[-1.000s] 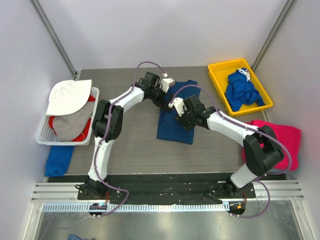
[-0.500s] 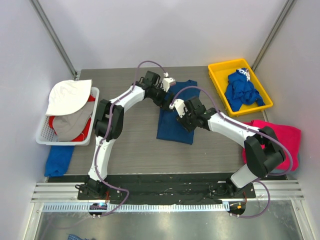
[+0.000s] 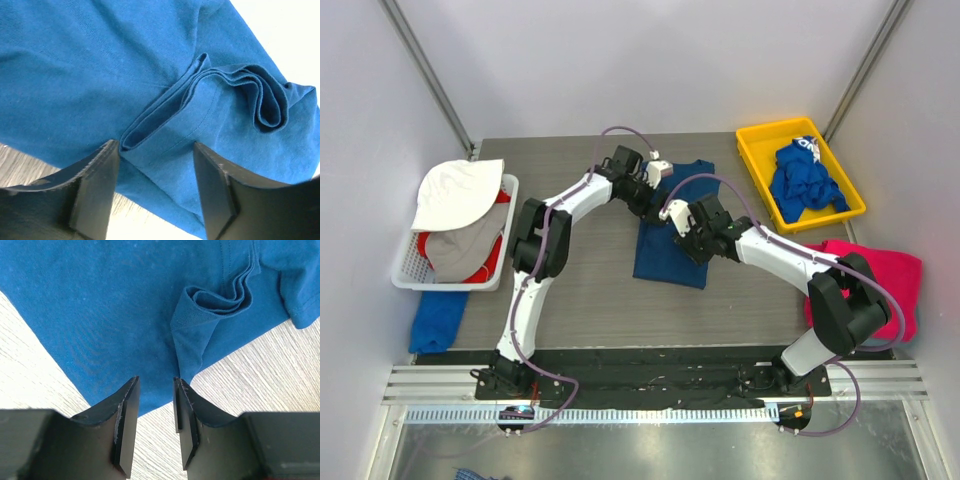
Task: Fold and stack the t-shirts
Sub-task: Fold the folded rectangular tshirt in 1/3 of the way
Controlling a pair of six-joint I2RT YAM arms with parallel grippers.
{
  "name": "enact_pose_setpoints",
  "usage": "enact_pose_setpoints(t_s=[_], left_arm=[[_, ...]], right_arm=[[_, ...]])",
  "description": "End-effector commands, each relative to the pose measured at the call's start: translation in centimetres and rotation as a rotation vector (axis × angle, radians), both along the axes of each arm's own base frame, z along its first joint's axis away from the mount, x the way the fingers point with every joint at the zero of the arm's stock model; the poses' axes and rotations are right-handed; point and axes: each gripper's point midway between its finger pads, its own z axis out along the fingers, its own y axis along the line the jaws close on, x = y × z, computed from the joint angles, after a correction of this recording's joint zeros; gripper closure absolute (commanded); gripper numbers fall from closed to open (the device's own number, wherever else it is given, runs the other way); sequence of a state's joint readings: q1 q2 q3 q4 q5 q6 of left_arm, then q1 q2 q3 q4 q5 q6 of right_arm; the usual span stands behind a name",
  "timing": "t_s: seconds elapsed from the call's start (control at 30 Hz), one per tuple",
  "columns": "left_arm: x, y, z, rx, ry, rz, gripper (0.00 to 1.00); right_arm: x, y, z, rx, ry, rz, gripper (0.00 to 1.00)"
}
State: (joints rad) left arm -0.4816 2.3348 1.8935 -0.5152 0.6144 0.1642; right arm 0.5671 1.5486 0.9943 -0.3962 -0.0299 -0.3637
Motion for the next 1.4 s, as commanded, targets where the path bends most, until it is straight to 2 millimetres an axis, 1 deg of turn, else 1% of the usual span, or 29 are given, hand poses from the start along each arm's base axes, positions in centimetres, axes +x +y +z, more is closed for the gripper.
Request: enact_pose_setpoints(t_s=[0.0,0.1,0.23,0.37,0.43,0.47,0.5,0.53,0.57,0.6,0.67,0.9,0.93,1.03,1.07,1.17,1.37], left_arm=[[-0.4,-1.2,1.0,-0.03,0.004,-0.036,0.42],[-0.4,-1.2,1.0,-0.025,0.002,-0.041,0.5],[-0.4,-1.0,1.4,-0.016,-0.008,-0.04,0.54],[-0.2,-0.7,2.1,-0.01,-0.026,-0.037,0.54],[-0.1,-0.6,2.2,0.0,-0.033,-0.035,0.57],[-0.1,-0.5,2.2,0.002,-0.034,-0.035,0.61],[-0.2,-0.5,2.1,0.007,-0.033,-0.037,0.71],[-0.2,-0.3,1.9,0.016,-0.034,-0.037,0.75],[-0.2,-0.3,1.8,0.02,-0.034,-0.04,0.82],[-0.3,-0.2,1.6,0.026,-0.03,-0.042,0.95],[-0.5,0.0,1.4,0.033,-0.025,-0.043,1.0],[-0.5,0.3,1.9,0.046,-0.035,-0.038,1.0],[-0.4,0.4,2.3,0.045,-0.044,-0.035,1.0],[-0.5,0.7,2.8,0.054,-0.065,-0.032,1.0],[-0.4,0.8,3.4,0.052,-0.079,-0.029,1.0],[-0.3,1.3,4.0,0.065,-0.099,-0.022,1.0],[0.3,2.1,4.1,0.09,-0.121,-0.005,1.0]], right_arm=[[0.5,0.3,1.0,0.019,-0.04,0.007,0.6],[0.4,0.2,0.6,0.012,-0.031,0.009,0.61],[0.3,0.2,0.1,0.009,-0.014,0.014,0.61],[0.2,0.2,-0.3,0.008,-0.002,0.015,0.62],[0.2,0.3,-0.2,0.008,-0.004,0.017,0.63],[0.2,0.2,-0.3,0.007,-0.002,0.016,0.63],[0.2,0.3,-0.2,0.008,-0.006,0.018,0.63],[0.1,0.3,-0.3,0.008,-0.002,0.018,0.63],[0.1,0.3,-0.2,0.01,-0.005,0.016,0.64],[0.1,0.2,-0.3,0.008,-0.002,0.017,0.64],[0.0,0.2,-0.5,0.008,0.003,0.016,0.64],[-0.1,0.2,-0.7,0.005,0.011,0.016,0.65],[-0.2,0.2,-0.8,0.006,0.013,0.015,0.65],[-0.3,0.2,-1.0,0.006,0.017,0.018,0.65],[-0.3,0.2,-1.2,0.005,0.02,0.017,0.66],[-0.4,0.3,-1.4,0.005,0.025,0.02,0.66],[0.3,0.2,-0.9,0.012,-0.016,0.004,0.65]])
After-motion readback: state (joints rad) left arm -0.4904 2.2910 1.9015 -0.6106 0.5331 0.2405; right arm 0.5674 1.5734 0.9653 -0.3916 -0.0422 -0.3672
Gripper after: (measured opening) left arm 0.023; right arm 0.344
